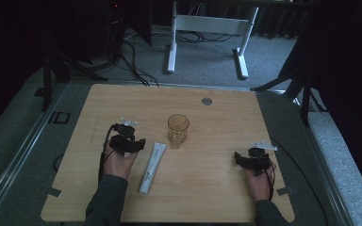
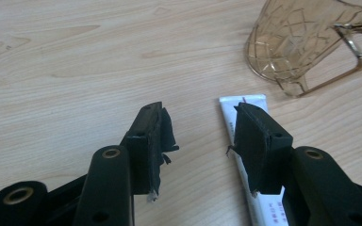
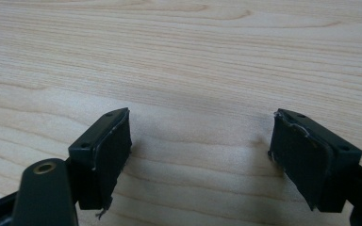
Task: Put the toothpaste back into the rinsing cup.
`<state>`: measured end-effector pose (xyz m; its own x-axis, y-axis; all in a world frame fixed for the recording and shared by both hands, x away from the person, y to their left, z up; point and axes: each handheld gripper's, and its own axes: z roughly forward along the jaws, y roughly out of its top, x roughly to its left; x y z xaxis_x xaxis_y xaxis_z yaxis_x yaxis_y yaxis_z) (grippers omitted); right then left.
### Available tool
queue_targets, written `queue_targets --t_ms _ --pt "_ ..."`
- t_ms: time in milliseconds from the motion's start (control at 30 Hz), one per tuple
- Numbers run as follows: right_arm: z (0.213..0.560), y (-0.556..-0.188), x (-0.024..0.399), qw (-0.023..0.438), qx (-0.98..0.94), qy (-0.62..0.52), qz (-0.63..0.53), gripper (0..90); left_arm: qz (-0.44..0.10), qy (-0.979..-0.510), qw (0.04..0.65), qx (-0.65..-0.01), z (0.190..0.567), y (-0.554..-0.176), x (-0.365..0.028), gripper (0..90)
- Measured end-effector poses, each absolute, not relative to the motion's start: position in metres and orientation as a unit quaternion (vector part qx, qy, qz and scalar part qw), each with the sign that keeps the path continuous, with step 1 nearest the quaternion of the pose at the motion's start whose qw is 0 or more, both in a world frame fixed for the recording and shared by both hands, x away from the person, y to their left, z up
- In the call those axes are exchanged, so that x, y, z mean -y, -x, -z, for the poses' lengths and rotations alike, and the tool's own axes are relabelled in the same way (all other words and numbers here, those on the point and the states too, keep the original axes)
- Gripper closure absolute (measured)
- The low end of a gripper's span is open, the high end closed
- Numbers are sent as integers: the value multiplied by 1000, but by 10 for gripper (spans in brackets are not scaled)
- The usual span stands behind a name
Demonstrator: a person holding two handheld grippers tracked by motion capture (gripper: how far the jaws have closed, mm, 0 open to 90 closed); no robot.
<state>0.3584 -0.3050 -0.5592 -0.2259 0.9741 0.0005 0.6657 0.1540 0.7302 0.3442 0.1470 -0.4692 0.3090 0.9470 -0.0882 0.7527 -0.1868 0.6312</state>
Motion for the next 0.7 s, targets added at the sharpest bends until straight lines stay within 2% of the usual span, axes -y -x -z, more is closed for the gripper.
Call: queue_targets --t_ms 700 --pt "559 -358 305 247 -718 -571 -312 207 -147 -773 293 -543 461 -335 -124 529"
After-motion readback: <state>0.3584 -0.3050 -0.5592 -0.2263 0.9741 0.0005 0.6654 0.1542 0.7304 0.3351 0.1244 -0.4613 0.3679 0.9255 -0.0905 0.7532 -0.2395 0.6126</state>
